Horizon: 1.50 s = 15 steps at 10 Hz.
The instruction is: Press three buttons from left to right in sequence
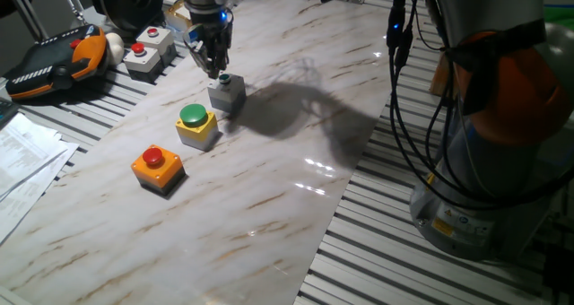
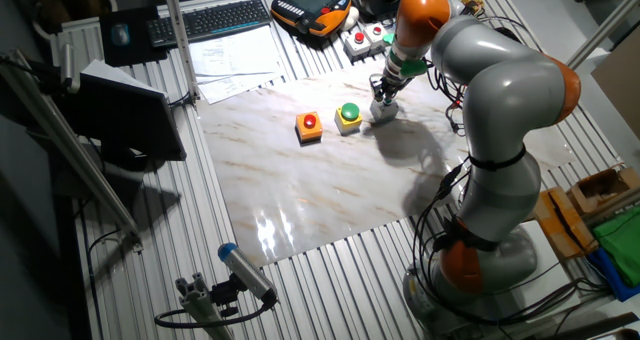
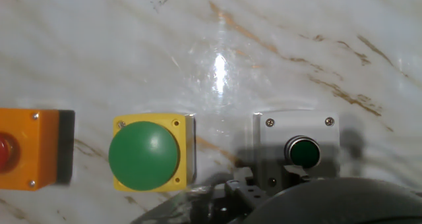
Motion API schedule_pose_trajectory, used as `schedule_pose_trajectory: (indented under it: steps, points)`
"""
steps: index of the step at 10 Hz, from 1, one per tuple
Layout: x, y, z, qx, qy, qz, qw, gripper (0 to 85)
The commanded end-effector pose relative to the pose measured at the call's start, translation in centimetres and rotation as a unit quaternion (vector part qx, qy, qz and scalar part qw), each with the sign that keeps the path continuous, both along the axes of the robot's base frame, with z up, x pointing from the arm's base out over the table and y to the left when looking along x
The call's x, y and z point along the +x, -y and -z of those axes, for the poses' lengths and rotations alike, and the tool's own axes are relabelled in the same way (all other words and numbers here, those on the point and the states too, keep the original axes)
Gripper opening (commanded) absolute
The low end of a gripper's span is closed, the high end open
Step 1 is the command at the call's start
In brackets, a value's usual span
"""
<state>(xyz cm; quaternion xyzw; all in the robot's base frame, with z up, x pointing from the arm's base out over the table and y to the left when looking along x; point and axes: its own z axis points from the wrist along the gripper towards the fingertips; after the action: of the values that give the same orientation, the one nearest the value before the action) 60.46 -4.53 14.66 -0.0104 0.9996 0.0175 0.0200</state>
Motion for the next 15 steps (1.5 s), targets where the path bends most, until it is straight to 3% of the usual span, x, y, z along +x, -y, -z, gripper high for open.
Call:
schedule_pose_trajectory:
  steps: [1,7,15]
  points:
    - [0.08,0.0,0.1,-0.004,0.0,-0.004,1.0,57.7]
    - [0.64,0.5,1.9,-0.005,0.005,-0.019,1.0,60.3]
    - [1.09,0.4,2.8,-0.002,0.009,-0.018,1.0,59.3]
